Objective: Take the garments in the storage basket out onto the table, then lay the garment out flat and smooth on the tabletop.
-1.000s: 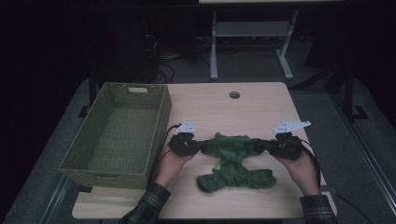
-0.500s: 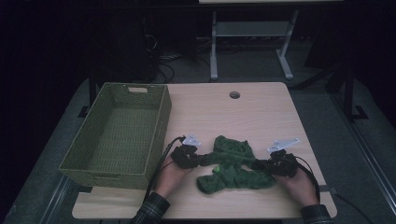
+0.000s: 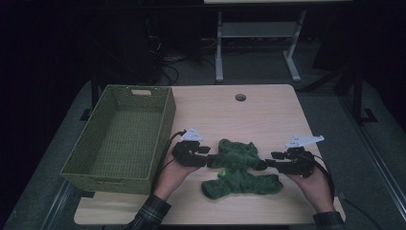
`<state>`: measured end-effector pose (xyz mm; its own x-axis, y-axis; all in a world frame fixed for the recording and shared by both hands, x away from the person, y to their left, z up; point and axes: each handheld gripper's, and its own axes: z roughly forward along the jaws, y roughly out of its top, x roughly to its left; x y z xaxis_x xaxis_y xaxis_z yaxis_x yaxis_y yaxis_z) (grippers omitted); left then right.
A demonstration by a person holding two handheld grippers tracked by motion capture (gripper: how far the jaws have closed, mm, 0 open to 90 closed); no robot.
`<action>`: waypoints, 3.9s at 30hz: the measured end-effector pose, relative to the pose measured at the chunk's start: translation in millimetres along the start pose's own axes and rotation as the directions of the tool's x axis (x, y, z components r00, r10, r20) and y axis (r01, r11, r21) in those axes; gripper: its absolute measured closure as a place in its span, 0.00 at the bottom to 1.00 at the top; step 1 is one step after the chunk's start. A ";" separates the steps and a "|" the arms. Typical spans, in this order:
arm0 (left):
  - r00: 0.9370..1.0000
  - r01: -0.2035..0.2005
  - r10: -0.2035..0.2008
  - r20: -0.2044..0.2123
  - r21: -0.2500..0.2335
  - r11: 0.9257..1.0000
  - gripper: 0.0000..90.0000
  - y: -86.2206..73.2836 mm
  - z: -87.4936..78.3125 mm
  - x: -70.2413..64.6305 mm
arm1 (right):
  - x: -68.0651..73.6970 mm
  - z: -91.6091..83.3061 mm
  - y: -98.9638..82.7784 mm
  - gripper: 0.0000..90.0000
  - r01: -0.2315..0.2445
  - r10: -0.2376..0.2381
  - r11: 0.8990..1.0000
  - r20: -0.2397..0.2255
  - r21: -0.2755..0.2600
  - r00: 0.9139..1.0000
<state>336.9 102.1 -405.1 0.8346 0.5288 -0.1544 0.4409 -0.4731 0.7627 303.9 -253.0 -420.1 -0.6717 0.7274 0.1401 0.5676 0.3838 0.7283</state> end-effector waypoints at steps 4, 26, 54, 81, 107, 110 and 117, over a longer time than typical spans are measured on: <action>1.000 0.009 -0.008 -0.020 0.007 1.000 0.62 12.7 10.5 8.1 | -4.7 4.6 20.3 0.64 0.006 -0.005 1.000 0.018 -0.018 1.000; 0.998 0.060 -0.059 -0.016 0.132 0.989 0.64 19.5 76.8 43.3 | -23.6 78.2 50.5 0.68 -0.076 0.074 0.989 0.020 0.127 0.997; 0.997 -0.006 0.002 -0.076 -0.053 0.999 0.99 41.0 35.0 40.7 | -15.2 43.6 66.5 0.97 0.007 -0.001 0.996 0.073 -0.085 0.997; 0.986 0.066 -0.067 -0.154 -0.008 0.998 0.65 24.3 55.8 67.1 | -29.1 65.6 70.2 0.75 -0.004 0.012 0.996 0.085 -0.092 0.996; 0.976 0.020 -0.030 -0.213 -0.048 0.999 0.99 27.4 81.7 85.3 | -49.7 91.4 72.8 0.96 0.044 -0.033 0.996 0.151 -0.072 0.988; 0.978 0.040 -0.040 -0.205 -0.004 0.999 0.99 17.0 92.6 89.0 | -56.6 102.6 59.6 0.96 0.024 -0.021 1.000 0.157 -0.017 0.987; 0.977 0.049 -0.046 -0.207 0.012 0.999 0.99 12.6 103.9 92.9 | -63.6 113.7 45.9 0.96 0.008 -0.014 0.999 0.150 0.041 0.989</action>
<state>454.3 72.1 -475.0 0.7271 0.6843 -0.0561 0.4856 -0.4547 0.7467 426.8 -217.0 -471.8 -0.6006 0.7991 0.0274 0.5809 0.4126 0.7016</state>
